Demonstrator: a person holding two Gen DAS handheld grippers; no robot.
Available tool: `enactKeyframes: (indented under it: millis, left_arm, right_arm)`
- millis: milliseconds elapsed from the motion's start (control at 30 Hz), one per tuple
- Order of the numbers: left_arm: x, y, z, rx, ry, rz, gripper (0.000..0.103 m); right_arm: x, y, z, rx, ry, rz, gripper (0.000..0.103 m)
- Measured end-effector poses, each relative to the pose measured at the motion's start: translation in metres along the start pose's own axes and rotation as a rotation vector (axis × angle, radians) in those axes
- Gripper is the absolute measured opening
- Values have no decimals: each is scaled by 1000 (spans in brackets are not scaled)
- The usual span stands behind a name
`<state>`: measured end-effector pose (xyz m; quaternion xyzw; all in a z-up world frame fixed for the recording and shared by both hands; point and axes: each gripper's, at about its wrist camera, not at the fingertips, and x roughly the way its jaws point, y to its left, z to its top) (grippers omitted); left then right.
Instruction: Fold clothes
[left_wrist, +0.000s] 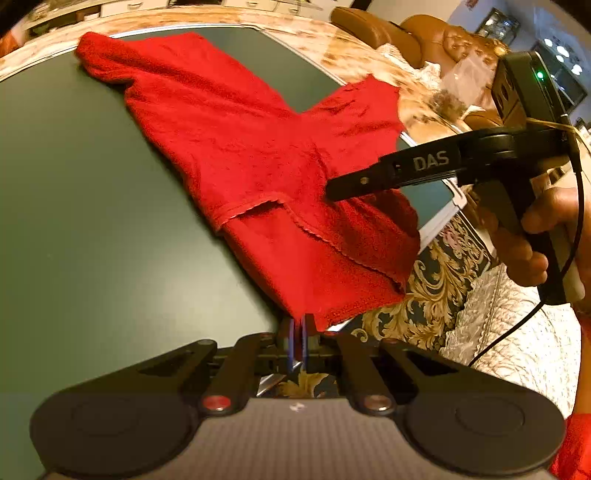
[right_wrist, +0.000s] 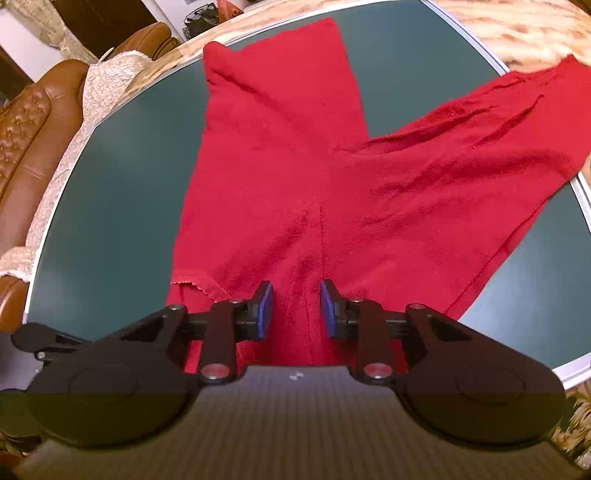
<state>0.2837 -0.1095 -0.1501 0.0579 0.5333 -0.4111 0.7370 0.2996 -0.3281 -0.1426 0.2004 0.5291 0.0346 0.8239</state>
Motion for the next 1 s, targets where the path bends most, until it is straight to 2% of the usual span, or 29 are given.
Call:
enactKeyframes:
  millis: [167,233,300,533,600,633,667,733,833,1000]
  left_arm:
    - [-14,4,16,-53,-114,25,6]
    - [-18,0,26,-54,-172,42,6]
    - [-12,-5,39,-45,-194,40,14]
    - [13,-27,66,-9,-222,31,16]
    - [12,-27,67,-21,-230,40,32]
    - [12,-26,67,-32,-229,52,43]
    - [13,-24,67,-41,-223,69,44]
    - [17,-22,67,-41,-201,116,44]
    - [18,-15,69,-57,-186,163,44]
    - [25,-5,79,-97,-188,139,46]
  right_arm:
    - [-9,-5,15,7,77,32,35]
    - [-28,-2,29,-50,24,24,35]
    - [-42,1,50,-113,-37,17,35]
    - [9,20,194,-292,-130,75,35]
    - [43,33,237,-286,-119,110,35]
    - [60,41,256,-283,-109,122,35]
    - [76,49,268,-292,-102,113,35]
    - [105,67,285,-323,-92,78,35]
    - [134,82,288,-366,-74,42,35]
    - [162,87,297,-336,31,148,35]
